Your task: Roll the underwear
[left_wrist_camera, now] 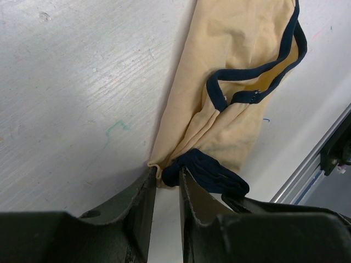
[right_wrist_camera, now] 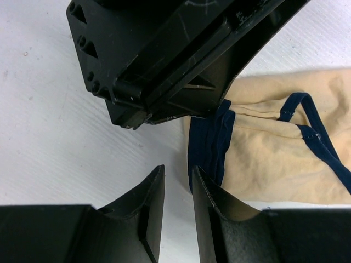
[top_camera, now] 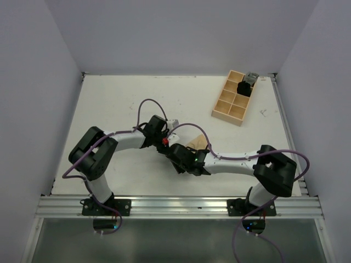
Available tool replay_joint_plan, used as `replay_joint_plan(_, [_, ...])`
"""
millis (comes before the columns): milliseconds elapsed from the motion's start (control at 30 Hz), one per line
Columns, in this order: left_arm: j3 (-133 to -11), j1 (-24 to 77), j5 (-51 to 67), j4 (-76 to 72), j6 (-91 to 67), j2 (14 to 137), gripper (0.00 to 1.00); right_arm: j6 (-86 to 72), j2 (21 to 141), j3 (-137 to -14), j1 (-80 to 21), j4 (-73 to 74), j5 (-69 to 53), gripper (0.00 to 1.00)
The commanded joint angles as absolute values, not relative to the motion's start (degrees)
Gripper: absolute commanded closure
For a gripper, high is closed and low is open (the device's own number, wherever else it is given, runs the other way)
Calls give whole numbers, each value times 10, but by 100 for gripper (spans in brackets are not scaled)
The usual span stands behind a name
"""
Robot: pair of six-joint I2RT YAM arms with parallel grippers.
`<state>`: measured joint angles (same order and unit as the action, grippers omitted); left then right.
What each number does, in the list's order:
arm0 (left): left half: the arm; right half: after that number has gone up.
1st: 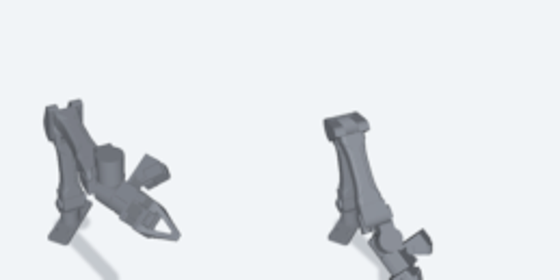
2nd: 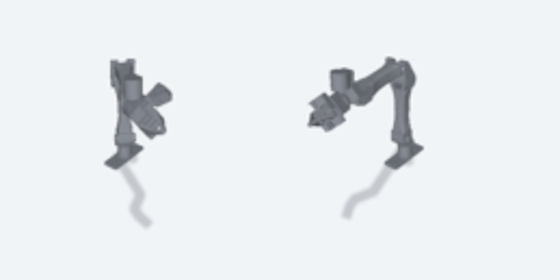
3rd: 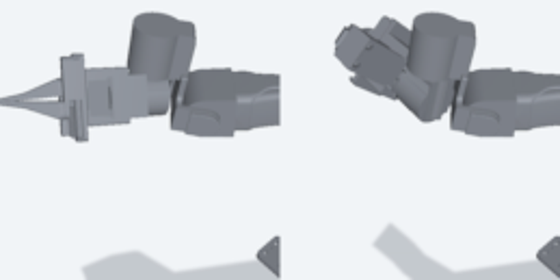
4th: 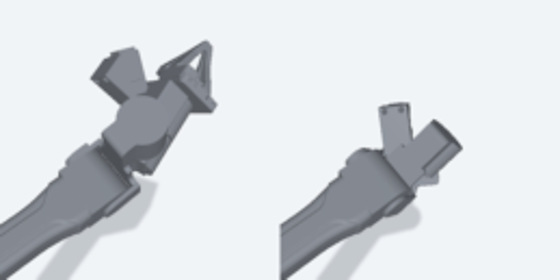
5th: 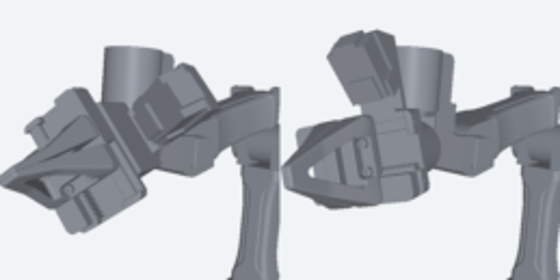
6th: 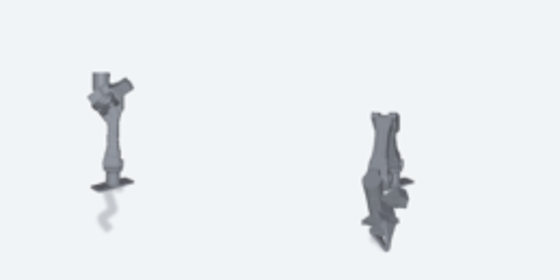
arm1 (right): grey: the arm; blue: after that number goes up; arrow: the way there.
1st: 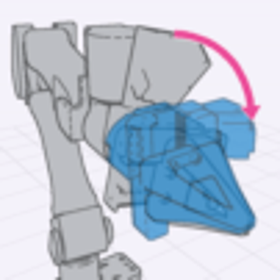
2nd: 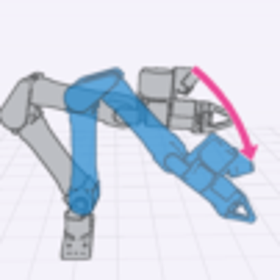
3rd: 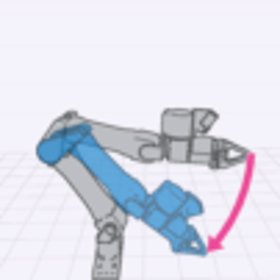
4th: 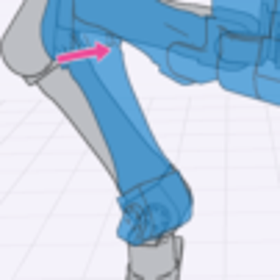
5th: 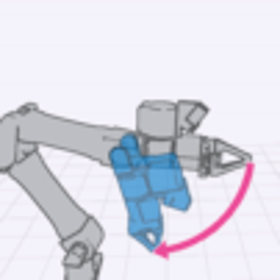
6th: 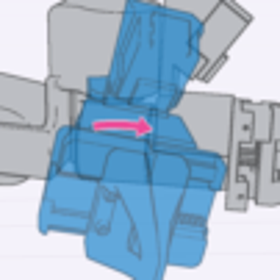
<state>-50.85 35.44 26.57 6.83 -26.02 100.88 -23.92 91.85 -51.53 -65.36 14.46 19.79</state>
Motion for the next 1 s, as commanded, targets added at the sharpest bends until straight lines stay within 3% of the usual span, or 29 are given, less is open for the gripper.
replay_joint_plan(0, [-497, 358, 195, 134, -249, 1045, 72, -234, 921, -532, -657, 149, 220, 69])
replay_joint_plan(667, [-516, 358, 198, 159, -252, 1042, 72, -237, 981, -543, -658, 185, 271, 67])
replay_joint_plan(867, [-521, 357, 188, 177, -269, 1030, 70, -255, 997, -540, -657, 183, 243, 76])
replay_joint_plan(967, [-521, 344, 176, 188, -280, 1013, 65, -259, 1007, -544, -651, 183, 225, 91])
